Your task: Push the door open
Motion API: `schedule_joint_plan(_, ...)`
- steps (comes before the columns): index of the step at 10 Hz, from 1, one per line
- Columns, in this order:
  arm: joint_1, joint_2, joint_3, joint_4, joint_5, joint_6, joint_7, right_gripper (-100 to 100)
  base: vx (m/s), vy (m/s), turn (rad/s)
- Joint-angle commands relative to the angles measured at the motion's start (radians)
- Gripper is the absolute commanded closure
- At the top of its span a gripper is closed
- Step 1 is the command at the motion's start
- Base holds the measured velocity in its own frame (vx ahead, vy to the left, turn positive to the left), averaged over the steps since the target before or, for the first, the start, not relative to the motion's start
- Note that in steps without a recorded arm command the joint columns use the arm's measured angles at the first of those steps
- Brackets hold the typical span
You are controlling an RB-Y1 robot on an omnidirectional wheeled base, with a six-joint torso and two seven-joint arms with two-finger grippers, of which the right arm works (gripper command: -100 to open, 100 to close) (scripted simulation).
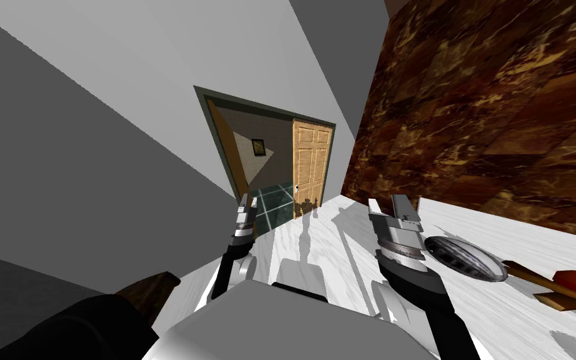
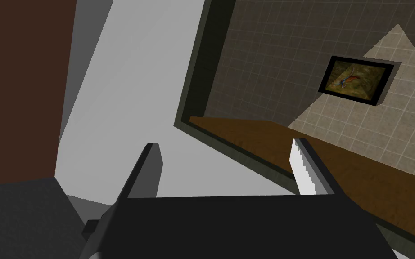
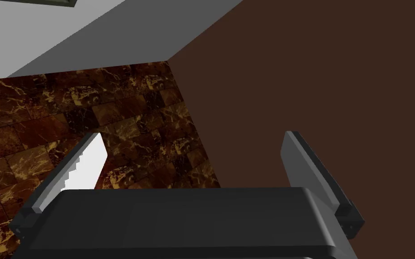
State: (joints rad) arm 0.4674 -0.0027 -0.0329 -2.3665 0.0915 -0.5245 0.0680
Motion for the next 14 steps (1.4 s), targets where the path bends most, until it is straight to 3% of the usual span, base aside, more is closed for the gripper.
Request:
schedule_joint_plan(1, -0.011, -0.009, 0.016, 0.032, -0.003, -0.005, -0.004, -100, 0.11, 0.0, -0.016)
schedule_joint_plan(7, -0.061, -0.041, 0.087, 0.176, -0.014, -0.028, -0.024, -100, 0.196, -0.004, -0.008)
schedule_joint_plan(14, -0.111, -0.064, 0.159, 0.319, -0.025, -0.051, -0.043, -100, 0.112, -0.006, -0.008)
